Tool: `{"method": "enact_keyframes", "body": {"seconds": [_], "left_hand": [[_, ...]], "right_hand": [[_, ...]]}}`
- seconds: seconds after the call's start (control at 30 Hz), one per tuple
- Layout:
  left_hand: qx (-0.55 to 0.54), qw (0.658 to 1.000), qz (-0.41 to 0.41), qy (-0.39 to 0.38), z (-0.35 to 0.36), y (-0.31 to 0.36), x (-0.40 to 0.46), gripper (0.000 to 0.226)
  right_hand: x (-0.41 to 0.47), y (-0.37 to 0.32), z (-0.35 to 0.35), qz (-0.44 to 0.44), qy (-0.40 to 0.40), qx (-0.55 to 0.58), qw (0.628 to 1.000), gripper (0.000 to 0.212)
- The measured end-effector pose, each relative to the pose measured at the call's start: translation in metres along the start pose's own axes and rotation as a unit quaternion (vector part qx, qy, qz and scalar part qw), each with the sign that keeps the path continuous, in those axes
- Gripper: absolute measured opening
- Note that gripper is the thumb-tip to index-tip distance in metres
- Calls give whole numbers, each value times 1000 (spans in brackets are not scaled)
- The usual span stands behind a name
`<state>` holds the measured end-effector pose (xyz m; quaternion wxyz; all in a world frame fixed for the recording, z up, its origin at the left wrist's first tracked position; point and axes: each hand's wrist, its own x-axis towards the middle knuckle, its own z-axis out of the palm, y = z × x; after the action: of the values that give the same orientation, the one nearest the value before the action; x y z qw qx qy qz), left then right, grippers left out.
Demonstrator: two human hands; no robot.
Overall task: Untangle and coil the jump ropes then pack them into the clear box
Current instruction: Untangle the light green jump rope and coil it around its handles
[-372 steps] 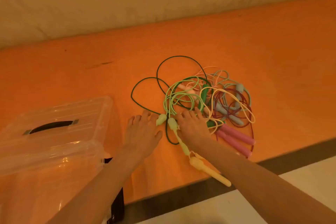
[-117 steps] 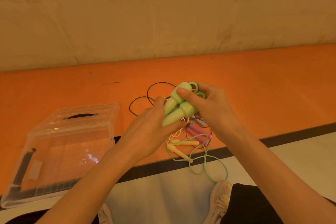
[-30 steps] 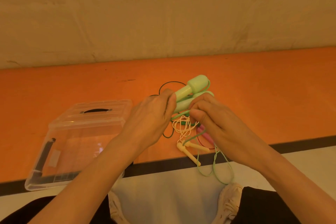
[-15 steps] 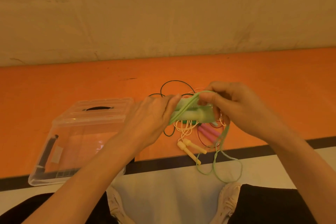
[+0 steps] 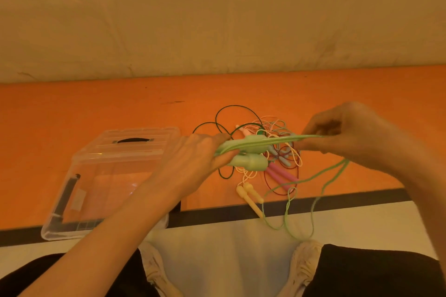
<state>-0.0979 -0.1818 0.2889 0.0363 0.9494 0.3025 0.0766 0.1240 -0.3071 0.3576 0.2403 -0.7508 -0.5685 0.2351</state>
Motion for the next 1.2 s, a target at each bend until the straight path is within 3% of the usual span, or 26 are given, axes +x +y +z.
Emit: {"method": "enact_keyframes", "body": {"seconds": [0.13, 0.2, 0.37, 0.43, 0.53, 0.6, 0.7, 0.8, 0.93, 1.07, 1.2], "left_hand": [[22, 1000, 8, -20, 2, 4, -5, 56], [20, 999, 22, -39, 3, 10, -5, 50], [-19, 997, 74, -3, 2, 23, -8, 49], [-27, 995, 91, 19, 4, 30, -14, 40], [-40, 995, 73, 46, 2, 34, -21, 78], [-57, 994, 66, 59, 2, 32, -26, 90], [-63, 986, 120, 98, -4, 37, -29, 79], [-69, 980, 173, 71, -5, 41, -32, 60], [-97, 984, 141, -40, -11, 42, -36, 60], [-70, 986, 151, -14, -10, 35, -36, 46], [-32, 989, 147, 7, -9, 30, -35, 48]], "right_hand": [[-1, -9, -8, -66, 52, 127, 988, 17], [9, -11, -2, -95, 100, 141, 980, 17], [39, -16, 15, -96, 156, 141, 973, 19], [47, -15, 22, -88, 154, 141, 974, 18], [55, -12, 30, -76, 139, 142, 977, 17], [57, -11, 33, -72, 130, 139, 979, 19], [59, -10, 37, -62, 115, 144, 981, 17], [59, -10, 41, -62, 90, 138, 984, 15], [57, -8, 43, -57, 62, 136, 987, 17], [55, -4, 43, -45, 58, 144, 987, 20], [54, 1, 42, -36, 64, 150, 986, 20]]}}
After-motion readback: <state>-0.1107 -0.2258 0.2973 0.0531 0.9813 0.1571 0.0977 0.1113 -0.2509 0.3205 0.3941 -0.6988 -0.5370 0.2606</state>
